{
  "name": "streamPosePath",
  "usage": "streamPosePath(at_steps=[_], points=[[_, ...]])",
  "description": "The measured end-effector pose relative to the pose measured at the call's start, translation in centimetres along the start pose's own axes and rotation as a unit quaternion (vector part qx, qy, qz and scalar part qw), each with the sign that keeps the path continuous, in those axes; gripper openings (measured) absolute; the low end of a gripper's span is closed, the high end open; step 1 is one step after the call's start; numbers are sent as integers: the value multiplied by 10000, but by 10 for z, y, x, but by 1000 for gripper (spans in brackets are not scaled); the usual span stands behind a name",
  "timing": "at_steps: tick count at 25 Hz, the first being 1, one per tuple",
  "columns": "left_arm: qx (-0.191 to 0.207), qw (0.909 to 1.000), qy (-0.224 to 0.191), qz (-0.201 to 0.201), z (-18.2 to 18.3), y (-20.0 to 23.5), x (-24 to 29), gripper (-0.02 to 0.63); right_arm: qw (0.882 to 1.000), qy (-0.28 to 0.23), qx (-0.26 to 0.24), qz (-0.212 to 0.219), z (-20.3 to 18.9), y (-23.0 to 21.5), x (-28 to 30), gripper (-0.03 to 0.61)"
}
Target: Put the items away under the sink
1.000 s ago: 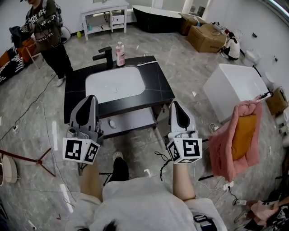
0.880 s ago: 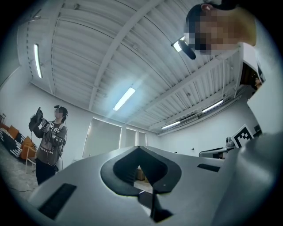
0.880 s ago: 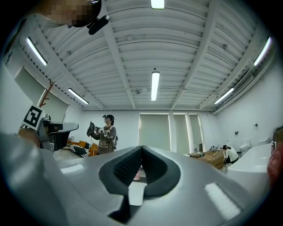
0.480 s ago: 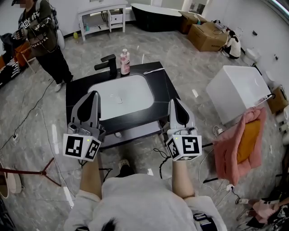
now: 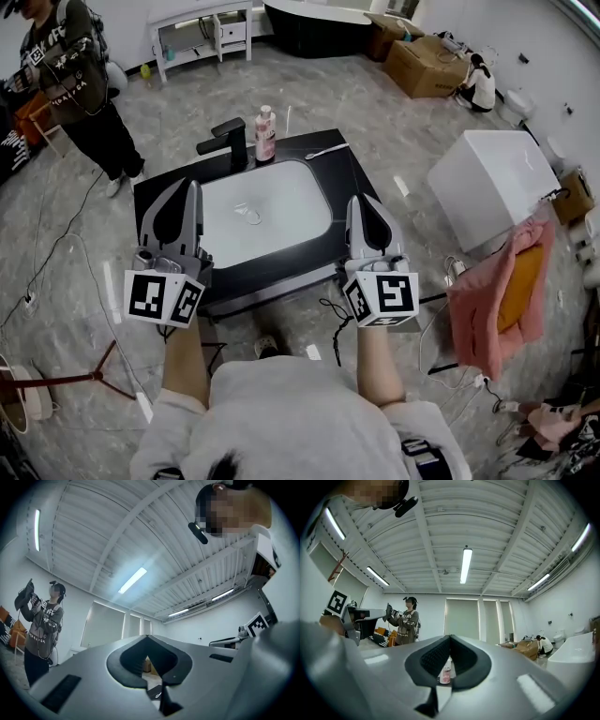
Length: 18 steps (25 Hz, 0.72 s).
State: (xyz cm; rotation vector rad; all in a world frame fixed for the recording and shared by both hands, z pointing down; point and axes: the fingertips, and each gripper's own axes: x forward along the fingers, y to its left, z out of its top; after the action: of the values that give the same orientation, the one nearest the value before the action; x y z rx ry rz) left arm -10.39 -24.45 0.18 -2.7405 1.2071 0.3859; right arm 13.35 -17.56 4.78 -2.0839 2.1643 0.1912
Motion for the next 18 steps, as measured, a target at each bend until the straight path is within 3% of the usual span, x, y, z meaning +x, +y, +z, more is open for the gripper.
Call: streamPosePath(at_steps=[9, 18], points=[[-134, 9998, 27, -108, -18, 38, 22, 2, 9999, 73, -67, 90, -14, 18, 43, 11], [-313, 9993, 182, -122, -46, 47, 50, 2, 9996, 233, -40, 153, -28, 5, 71, 11]])
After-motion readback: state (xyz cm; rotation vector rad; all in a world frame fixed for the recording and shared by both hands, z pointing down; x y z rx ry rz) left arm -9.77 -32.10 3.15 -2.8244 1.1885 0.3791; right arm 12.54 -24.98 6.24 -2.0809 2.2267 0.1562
